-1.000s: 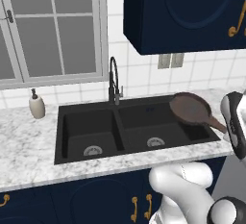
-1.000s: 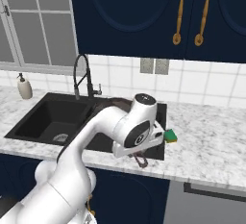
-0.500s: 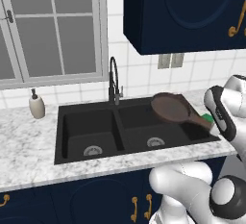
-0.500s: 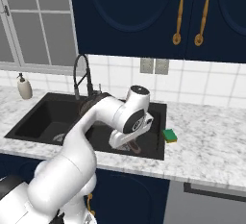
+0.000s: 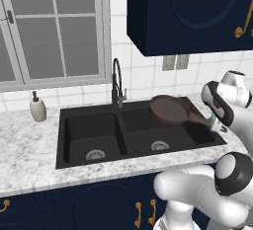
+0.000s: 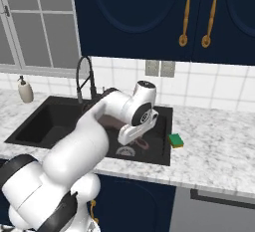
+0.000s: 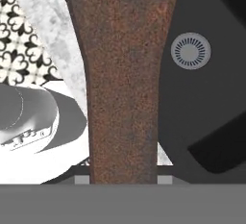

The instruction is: Pick the pan and sponge and place them into the sink. Then turn on the water.

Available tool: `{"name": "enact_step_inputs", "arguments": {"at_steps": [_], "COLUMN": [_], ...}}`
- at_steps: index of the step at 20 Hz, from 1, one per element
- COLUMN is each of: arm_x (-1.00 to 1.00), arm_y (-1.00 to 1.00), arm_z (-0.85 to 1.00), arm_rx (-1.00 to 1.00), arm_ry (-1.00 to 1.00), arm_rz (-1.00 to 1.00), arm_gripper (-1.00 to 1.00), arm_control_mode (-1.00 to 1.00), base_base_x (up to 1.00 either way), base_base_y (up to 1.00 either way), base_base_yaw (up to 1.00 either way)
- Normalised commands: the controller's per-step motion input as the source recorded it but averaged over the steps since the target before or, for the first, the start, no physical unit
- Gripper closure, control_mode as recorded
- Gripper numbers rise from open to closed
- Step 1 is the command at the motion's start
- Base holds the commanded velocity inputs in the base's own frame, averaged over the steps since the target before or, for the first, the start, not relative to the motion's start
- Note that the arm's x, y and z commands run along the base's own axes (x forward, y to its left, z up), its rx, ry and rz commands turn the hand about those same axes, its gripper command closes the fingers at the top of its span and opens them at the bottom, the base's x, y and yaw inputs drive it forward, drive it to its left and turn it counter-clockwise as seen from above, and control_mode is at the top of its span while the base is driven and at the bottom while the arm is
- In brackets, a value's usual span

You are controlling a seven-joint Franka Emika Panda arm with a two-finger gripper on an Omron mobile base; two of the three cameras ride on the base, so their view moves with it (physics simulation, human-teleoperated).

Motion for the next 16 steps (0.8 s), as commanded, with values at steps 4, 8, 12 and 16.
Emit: {"name": "enact_step_inputs", "arguments": {"at_steps": [4,8,12,16], "arm_x": [0.44,0.37,0.04,0.00], "arm_y": [0.39,0.64,-0.04,-0.37], "arm_z": [-0.39,-0.44,-0.50,-0.42], "arm_rx": [-0.05,-0.12,-0.25,-0.17], "arm_ry": [0.00,0.00,0.00,0.00], "arm_rz": [0.00,-0.06,-0.02,0.00], "arm_gripper": [1.00,1.00,1.00,1.00], "arm_control_mode": [-1.00,-1.00,-1.00,-1.00], "base_base_x": [0.00,0.00,0.00,0.00], "base_base_y": [0.00,0.00,0.00,0.00], "base_base_yaw": [0.00,0.00,0.00,0.00]}}
